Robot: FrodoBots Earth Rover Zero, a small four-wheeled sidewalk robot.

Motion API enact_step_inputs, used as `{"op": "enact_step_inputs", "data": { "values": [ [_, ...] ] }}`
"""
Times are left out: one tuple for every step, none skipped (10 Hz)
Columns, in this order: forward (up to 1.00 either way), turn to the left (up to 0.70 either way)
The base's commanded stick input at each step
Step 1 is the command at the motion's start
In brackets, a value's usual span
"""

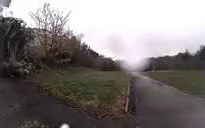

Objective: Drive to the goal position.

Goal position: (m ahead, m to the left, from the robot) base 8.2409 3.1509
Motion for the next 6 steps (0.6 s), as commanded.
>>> {"op": "enact_step_inputs", "data": {
  "values": [
    [0.0, -0.7],
    [0.0, -0.7],
    [0.0, -0.7],
    [0.0, -0.7],
    [0.0, -0.7],
    [0.0, -0.7]
  ]
}}
